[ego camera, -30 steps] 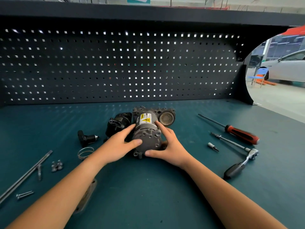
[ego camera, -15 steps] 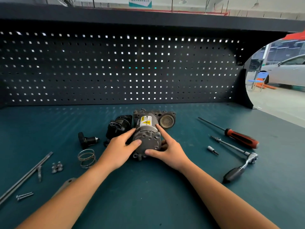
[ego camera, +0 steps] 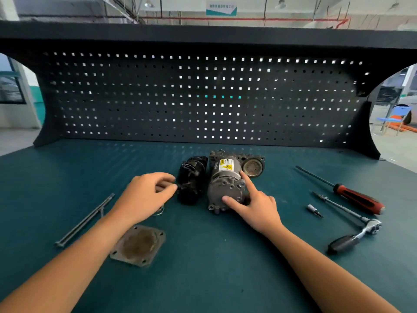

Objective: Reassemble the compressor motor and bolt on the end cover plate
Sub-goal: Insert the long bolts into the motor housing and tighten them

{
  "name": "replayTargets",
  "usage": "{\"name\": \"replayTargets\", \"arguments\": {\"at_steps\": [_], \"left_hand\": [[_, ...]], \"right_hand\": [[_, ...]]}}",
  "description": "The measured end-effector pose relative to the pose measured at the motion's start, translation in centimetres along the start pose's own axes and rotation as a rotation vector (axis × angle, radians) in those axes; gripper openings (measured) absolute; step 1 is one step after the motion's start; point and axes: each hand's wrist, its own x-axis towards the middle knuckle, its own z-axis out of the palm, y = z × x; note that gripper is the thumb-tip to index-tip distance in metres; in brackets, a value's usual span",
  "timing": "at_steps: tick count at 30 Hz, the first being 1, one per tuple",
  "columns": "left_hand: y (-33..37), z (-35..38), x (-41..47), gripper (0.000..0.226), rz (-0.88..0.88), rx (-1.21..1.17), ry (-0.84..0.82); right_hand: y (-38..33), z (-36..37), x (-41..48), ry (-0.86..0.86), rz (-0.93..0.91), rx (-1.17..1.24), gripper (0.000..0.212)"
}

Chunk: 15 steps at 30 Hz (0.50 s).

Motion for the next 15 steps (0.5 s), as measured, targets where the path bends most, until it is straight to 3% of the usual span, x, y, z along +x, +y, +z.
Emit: {"name": "replayTargets", "arguments": {"at_steps": [4, 8, 11, 15], "left_hand": [[-6.3, -6.9, -2.6, 0.010, -0.237, 0.082, 0.116], [-11.8, -11.7, -5.8, 0.012, -0.439, 0.204, 0.010], [-13.6, -11.8, -7.3, 0.014, -0.474, 0.267, -0.130], [-14.0, -11.0, -7.4, 0.018, -0.440, 0.330, -0.131]], "right_hand": [[0.0, -0.1, 0.1, -0.005, 0.010, 0.009, 0.083], [-0.2, -0.2, -0.1, 0.001, 0.022, 0.027, 0.083], [-0.3, -0.3, -0.3, 0.004, 0.035, 0.053, 0.083], [-0.3, -0.3, -0.4, 0.010, 0.053, 0.068, 0.084]]}}
